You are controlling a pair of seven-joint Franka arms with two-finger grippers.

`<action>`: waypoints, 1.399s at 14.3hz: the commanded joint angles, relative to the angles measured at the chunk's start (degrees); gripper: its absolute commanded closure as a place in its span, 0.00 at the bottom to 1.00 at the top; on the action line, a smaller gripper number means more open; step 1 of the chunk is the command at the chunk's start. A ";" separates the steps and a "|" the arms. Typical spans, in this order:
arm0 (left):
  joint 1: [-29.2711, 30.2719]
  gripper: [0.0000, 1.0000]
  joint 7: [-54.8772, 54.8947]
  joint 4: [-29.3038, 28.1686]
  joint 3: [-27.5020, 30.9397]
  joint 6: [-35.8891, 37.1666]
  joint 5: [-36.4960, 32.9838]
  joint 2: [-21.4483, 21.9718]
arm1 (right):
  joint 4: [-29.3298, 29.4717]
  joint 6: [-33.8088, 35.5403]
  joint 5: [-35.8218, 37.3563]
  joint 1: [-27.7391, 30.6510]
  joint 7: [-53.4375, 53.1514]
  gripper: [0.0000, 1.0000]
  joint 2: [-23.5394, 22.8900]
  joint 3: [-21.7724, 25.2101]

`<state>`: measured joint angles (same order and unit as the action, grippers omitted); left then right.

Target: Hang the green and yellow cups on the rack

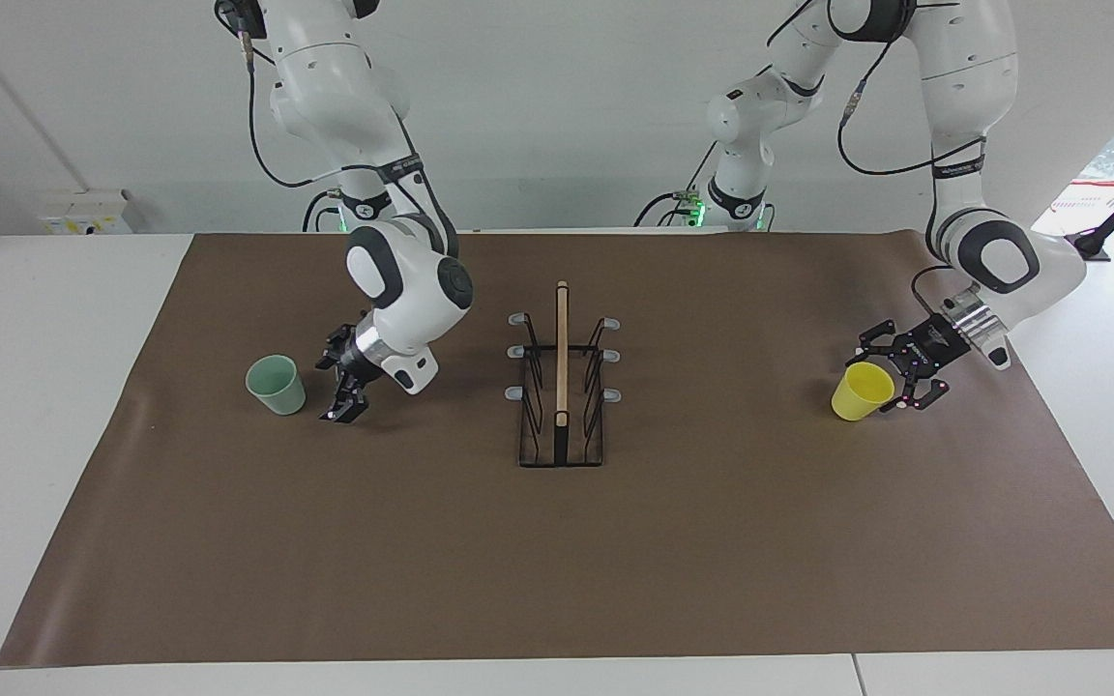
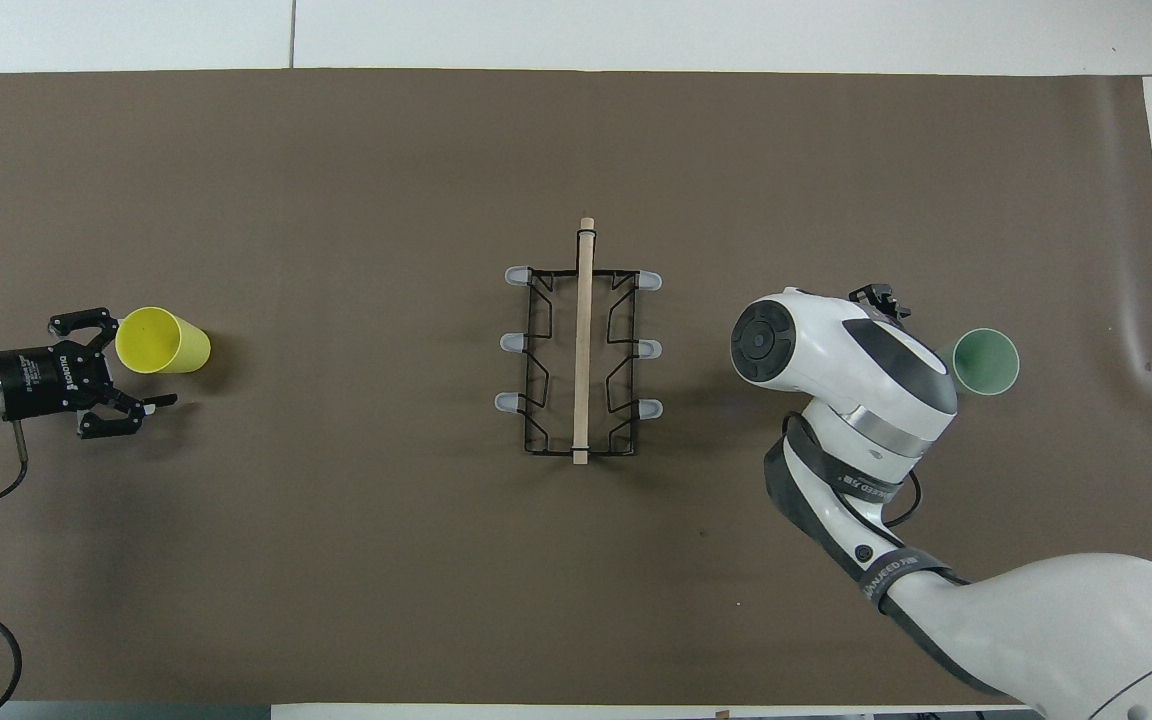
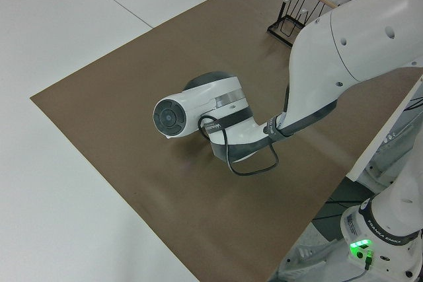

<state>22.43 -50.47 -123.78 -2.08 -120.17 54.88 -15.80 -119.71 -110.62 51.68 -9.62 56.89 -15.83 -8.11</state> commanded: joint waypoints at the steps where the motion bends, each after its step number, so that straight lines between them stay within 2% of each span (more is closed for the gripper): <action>1: -1.77 0.00 1.52 -3.22 0.24 -3.57 5.31 2.09 | -2.90 -1.35 2.63 0.65 -1.85 0.01 1.24 -0.32; 6: -5.82 0.00 2.83 -3.57 0.24 -8.23 9.01 1.57 | -4.04 -2.13 7.37 0.30 -5.91 0.00 -0.08 -0.32; 7: -6.61 0.05 2.92 -3.22 0.24 -8.67 9.01 1.39 | -4.65 -2.14 7.56 0.21 -7.92 0.00 -0.34 -0.32; 8: -7.05 0.60 3.01 -3.05 0.24 -9.03 8.92 1.30 | -4.92 -2.23 8.17 0.39 -9.16 0.00 -0.34 -0.32; 9: -7.14 1.00 3.36 -2.43 0.24 -9.20 8.92 1.30 | -5.53 -2.23 8.69 0.65 -10.13 0.00 -0.26 -0.32; 12: -8.63 1.00 3.81 0.29 0.50 -9.12 8.57 2.18 | -6.41 -2.40 10.45 1.61 -12.24 0.00 -0.17 -0.32; 14: -9.25 1.00 2.23 1.26 0.41 -8.68 7.44 4.98 | -6.68 -2.84 12.21 1.80 -12.59 0.00 -0.17 -0.32; 15: -10.56 1.00 0.74 1.26 0.50 -8.68 4.65 6.82 | -6.76 -3.11 13.00 2.14 -12.86 0.00 -0.17 -0.32; 17: -13.10 1.00 -5.57 2.74 0.33 -8.42 -5.61 8.94 | -6.85 -3.11 14.06 2.85 -12.95 0.00 -0.17 -0.32; 20: -19.16 1.00 -15.51 7.84 0.41 -8.15 -18.01 9.12 | -7.55 -3.11 14.50 3.64 -12.95 0.00 0.01 -0.32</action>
<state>7.48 -60.29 -118.52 -2.36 -128.34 43.45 -6.87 -125.65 -112.48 64.12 -7.24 45.39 -16.56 -8.16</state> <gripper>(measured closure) 0.383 0.000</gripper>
